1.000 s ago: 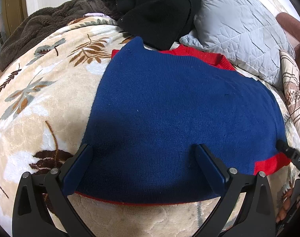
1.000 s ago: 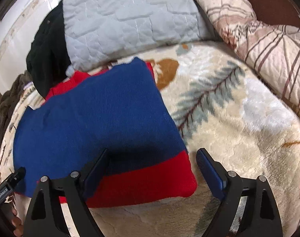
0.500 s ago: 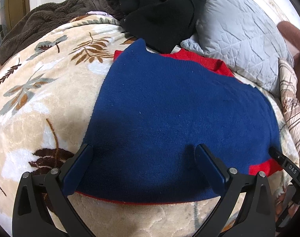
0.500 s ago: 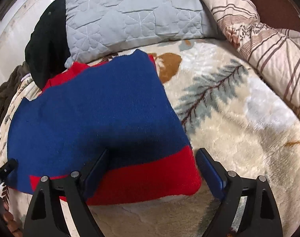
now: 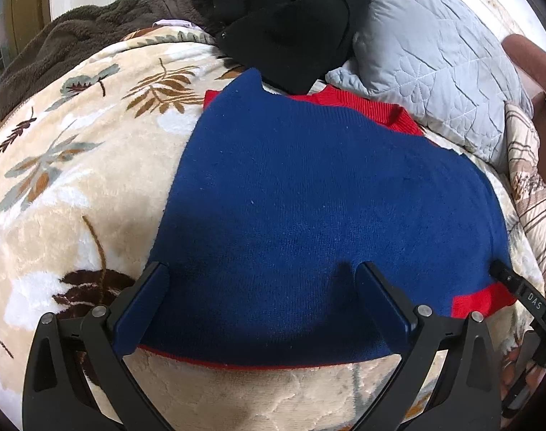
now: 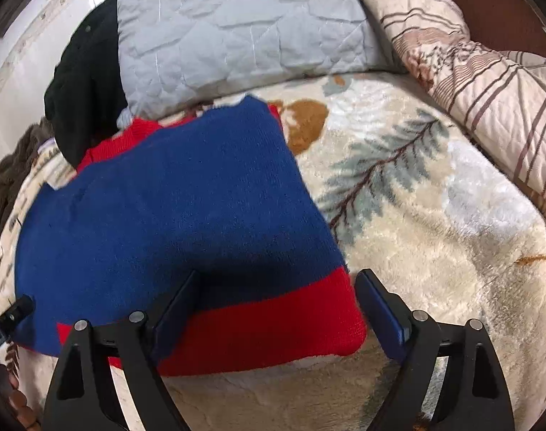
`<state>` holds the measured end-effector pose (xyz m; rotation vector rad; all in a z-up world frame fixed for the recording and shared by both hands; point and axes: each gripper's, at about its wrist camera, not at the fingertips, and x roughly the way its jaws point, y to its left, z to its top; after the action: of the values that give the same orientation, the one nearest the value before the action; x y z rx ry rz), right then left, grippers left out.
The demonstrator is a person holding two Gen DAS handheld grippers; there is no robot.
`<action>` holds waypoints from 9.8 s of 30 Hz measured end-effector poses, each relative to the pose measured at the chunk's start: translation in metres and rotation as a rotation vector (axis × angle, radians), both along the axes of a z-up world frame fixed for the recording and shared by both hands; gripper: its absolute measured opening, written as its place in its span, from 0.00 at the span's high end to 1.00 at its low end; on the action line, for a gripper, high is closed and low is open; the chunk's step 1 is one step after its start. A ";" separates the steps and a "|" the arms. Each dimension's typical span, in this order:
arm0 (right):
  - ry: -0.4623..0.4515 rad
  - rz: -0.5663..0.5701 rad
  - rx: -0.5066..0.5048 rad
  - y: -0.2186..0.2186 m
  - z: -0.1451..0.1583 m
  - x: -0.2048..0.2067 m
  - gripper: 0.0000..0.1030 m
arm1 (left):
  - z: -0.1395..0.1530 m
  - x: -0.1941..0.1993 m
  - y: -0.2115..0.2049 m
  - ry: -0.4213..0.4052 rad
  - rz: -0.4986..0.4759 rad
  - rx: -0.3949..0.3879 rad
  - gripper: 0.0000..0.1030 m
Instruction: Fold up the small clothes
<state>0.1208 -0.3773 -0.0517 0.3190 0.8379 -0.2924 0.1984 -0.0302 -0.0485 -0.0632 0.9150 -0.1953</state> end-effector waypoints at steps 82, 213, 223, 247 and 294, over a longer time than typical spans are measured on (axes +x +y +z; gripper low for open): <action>-0.353 0.672 -0.708 0.301 0.037 -0.024 0.91 | 0.045 0.142 0.006 0.426 -0.214 -0.221 0.82; -0.042 0.218 0.512 -0.084 -0.013 0.091 0.23 | -0.019 0.095 -0.121 0.455 -0.155 -0.532 0.21; -0.107 0.308 0.461 -0.064 -0.003 0.080 0.62 | 0.002 0.081 -0.131 0.351 -0.156 -0.436 0.49; -0.061 0.339 0.548 0.054 -0.001 -0.054 0.54 | 0.007 -0.051 0.026 0.342 -0.111 -0.410 0.39; 0.048 0.302 0.095 0.084 0.036 -0.152 0.54 | 0.014 -0.138 -0.001 0.024 -0.152 0.090 0.22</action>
<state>-0.0309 -0.2937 -0.0157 0.2697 0.9352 0.0213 0.0603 -0.0316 -0.0348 0.0872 0.9519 -0.2946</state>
